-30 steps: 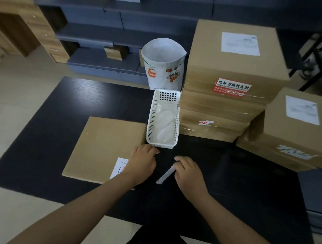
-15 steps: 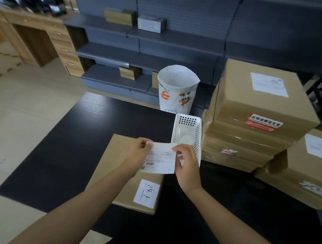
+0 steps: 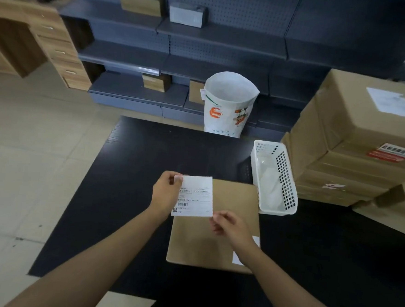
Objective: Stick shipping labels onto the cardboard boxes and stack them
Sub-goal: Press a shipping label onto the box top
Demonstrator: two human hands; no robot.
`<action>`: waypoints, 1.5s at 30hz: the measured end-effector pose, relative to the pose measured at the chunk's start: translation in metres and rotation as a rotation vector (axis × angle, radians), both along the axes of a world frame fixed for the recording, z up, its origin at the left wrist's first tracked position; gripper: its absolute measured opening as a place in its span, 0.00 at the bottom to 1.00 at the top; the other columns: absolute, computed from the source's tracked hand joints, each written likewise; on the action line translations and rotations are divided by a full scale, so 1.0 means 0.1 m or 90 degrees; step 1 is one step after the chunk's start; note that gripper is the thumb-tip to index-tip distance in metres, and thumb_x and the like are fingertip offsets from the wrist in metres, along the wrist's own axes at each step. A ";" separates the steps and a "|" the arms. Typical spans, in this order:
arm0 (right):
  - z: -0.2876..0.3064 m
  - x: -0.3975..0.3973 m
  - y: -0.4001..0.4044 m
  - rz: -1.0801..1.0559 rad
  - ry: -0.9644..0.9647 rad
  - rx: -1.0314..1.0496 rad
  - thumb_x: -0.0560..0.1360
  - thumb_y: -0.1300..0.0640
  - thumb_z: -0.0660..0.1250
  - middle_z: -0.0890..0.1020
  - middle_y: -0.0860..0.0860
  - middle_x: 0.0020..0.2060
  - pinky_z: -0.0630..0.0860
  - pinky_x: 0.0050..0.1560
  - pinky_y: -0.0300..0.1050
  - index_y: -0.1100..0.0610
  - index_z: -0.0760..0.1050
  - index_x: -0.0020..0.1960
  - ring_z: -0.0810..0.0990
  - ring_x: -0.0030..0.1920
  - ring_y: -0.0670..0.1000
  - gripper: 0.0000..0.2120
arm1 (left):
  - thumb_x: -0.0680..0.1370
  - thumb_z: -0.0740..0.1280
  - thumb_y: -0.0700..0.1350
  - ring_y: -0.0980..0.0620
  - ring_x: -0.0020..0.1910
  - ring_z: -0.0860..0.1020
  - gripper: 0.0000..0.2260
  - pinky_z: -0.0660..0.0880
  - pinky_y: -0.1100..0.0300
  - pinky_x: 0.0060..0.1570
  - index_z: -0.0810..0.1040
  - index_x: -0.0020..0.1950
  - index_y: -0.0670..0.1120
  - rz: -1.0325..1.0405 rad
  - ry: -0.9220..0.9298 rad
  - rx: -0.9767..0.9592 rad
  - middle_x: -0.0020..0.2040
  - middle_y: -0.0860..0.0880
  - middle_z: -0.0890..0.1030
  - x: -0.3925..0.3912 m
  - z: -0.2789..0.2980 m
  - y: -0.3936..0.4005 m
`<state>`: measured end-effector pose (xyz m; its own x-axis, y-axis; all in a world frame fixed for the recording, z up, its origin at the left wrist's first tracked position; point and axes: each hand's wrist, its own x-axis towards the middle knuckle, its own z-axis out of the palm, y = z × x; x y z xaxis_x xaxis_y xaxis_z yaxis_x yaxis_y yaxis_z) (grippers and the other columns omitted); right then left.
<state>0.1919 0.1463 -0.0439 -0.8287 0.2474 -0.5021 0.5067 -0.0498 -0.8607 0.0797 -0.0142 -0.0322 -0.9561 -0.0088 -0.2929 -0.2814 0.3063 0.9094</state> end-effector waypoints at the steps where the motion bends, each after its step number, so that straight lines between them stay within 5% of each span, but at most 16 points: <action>1: -0.02 0.00 -0.04 -0.011 0.003 0.002 0.78 0.61 0.65 0.83 0.56 0.40 0.79 0.44 0.43 0.60 0.79 0.46 0.80 0.39 0.50 0.05 | 0.80 0.61 0.45 0.52 0.45 0.80 0.04 0.79 0.57 0.42 0.74 0.48 0.50 -0.005 -0.007 0.004 0.47 0.49 0.80 0.00 -0.02 -0.03; 15: 0.06 0.12 -0.09 0.039 0.008 -0.029 0.77 0.64 0.66 0.83 0.55 0.42 0.78 0.45 0.38 0.62 0.78 0.47 0.80 0.42 0.50 0.03 | 0.81 0.61 0.45 0.49 0.48 0.80 0.05 0.80 0.50 0.48 0.75 0.51 0.47 -0.011 -0.056 0.047 0.50 0.47 0.80 0.06 -0.02 -0.10; 21: 0.12 0.16 -0.03 0.038 0.021 -0.047 0.77 0.64 0.65 0.83 0.53 0.39 0.78 0.46 0.39 0.60 0.79 0.46 0.80 0.40 0.49 0.05 | 0.80 0.61 0.45 0.55 0.47 0.79 0.10 0.75 0.63 0.38 0.73 0.61 0.46 -0.031 -0.087 0.018 0.56 0.47 0.79 0.12 -0.07 -0.08; 25: 0.15 0.15 -0.04 0.014 0.050 -0.050 0.78 0.65 0.64 0.81 0.54 0.38 0.78 0.43 0.37 0.62 0.78 0.47 0.78 0.39 0.48 0.04 | 0.79 0.65 0.43 0.48 0.65 0.70 0.27 0.72 0.52 0.61 0.59 0.76 0.48 -0.103 0.062 -0.182 0.72 0.46 0.63 0.20 -0.08 -0.05; 31: 0.16 0.09 -0.01 0.019 0.129 0.022 0.78 0.62 0.64 0.79 0.52 0.37 0.76 0.44 0.39 0.60 0.78 0.46 0.76 0.39 0.47 0.05 | 0.78 0.67 0.47 0.66 0.54 0.74 0.06 0.68 0.71 0.55 0.80 0.53 0.54 -0.442 0.207 -0.118 0.49 0.65 0.79 0.36 0.00 0.09; 39: 0.17 0.05 0.08 0.074 0.165 0.145 0.78 0.55 0.66 0.82 0.43 0.42 0.73 0.44 0.31 0.48 0.79 0.46 0.77 0.42 0.38 0.05 | 0.73 0.71 0.56 0.66 0.50 0.78 0.08 0.66 0.78 0.51 0.83 0.48 0.54 -0.439 0.122 -0.022 0.47 0.62 0.82 0.37 0.08 0.15; 45: 0.18 0.03 0.14 0.115 0.161 0.222 0.78 0.57 0.65 0.80 0.42 0.40 0.73 0.43 0.33 0.47 0.78 0.44 0.76 0.41 0.40 0.06 | 0.75 0.71 0.50 0.63 0.47 0.79 0.04 0.72 0.74 0.47 0.84 0.45 0.52 -0.437 0.082 -0.008 0.43 0.58 0.83 0.29 0.13 0.18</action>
